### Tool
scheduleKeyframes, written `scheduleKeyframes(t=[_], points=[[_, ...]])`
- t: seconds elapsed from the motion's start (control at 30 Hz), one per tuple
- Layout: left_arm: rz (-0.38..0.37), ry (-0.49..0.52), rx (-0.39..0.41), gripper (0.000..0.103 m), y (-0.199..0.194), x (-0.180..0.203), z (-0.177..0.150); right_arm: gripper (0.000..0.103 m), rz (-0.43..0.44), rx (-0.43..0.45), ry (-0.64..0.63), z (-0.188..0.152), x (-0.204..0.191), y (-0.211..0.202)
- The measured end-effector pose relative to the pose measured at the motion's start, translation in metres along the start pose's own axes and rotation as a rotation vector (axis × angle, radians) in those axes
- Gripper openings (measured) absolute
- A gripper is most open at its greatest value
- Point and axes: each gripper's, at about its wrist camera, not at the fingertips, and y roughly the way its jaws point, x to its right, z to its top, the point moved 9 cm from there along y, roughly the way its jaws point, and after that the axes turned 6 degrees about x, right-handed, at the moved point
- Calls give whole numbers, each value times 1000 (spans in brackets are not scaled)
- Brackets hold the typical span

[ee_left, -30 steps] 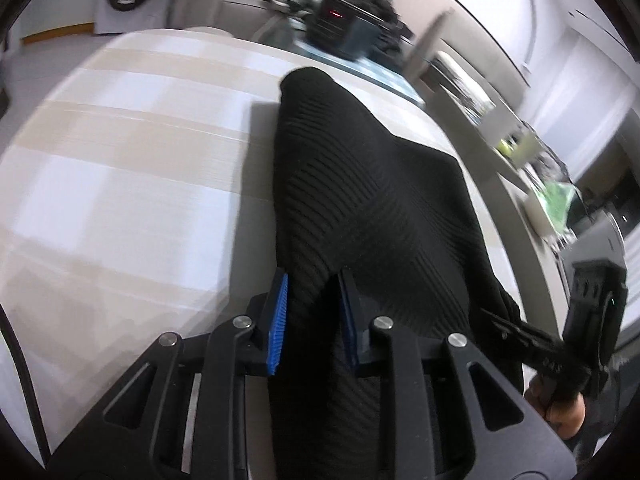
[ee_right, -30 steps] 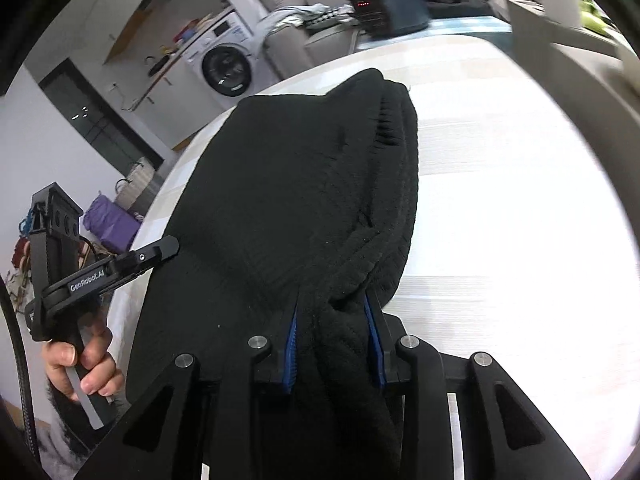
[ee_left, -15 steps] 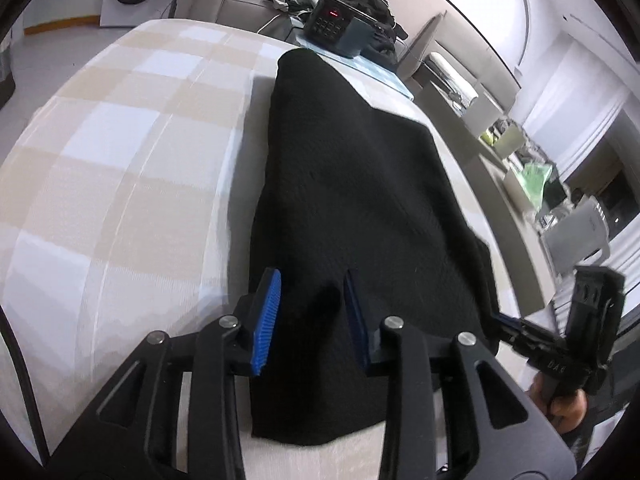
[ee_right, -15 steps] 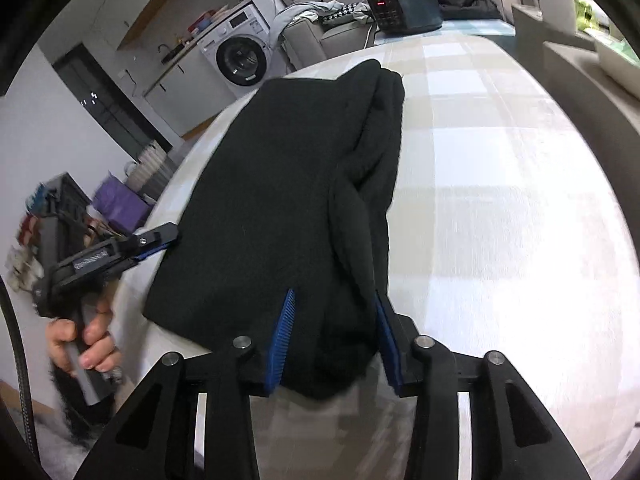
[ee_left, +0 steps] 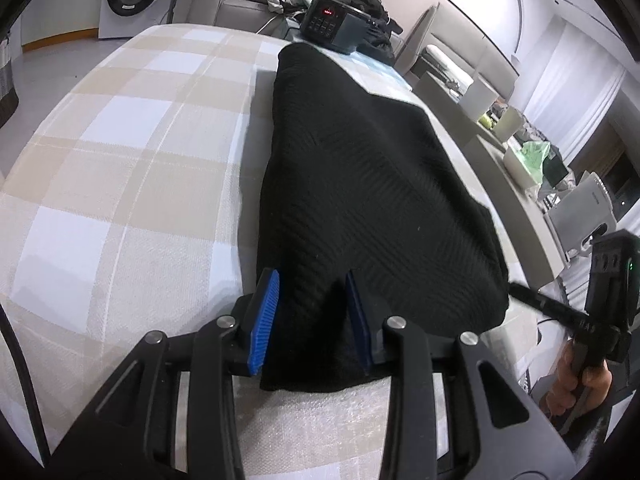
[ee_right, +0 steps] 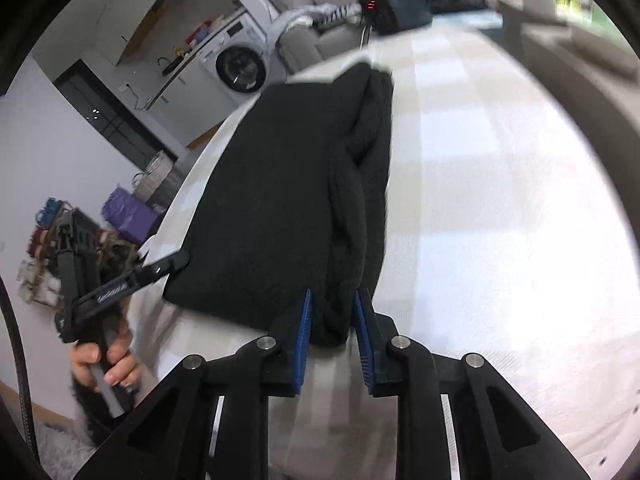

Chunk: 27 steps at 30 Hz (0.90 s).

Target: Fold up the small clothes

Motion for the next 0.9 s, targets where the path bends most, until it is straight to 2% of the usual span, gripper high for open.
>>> scheduleKeyframes(t=[0.07, 0.17, 0.27, 0.3, 0.4, 0.47, 0.57, 0.73, 0.8, 0.9], points=[[-5, 2, -4, 30, 2, 2, 3, 29, -17, 57, 7, 17, 0, -1], [-10, 34, -13, 30, 1, 8, -3, 29, -7, 31, -27, 19, -12, 11], [17, 81, -41, 30, 4, 8, -16, 29, -67, -65, -84, -5, -15, 30], [23, 94, -44, 30, 3, 7, -18, 29, -81, -58, -86, -9, -12, 30], [7, 80, -41, 30, -4, 8, -16, 29, -59, -41, -54, -11, -6, 17], [-34, 58, -15, 30, -10, 15, -8, 29, -70, 15, -59, 2, -9, 6], [-49, 80, 3, 30, -11, 25, 2, 29, -17, 80, -92, 18, -30, 1], [-109, 142, -19, 32, 2, 51, 3, 29, 58, 47, -144, 19, -55, 28], [-123, 178, -58, 33, 12, 58, -6, 29, 52, 25, -184, 10, -58, 42], [-90, 229, -97, 33, 22, 57, -19, 28, 17, 27, -294, -5, -53, 51]])
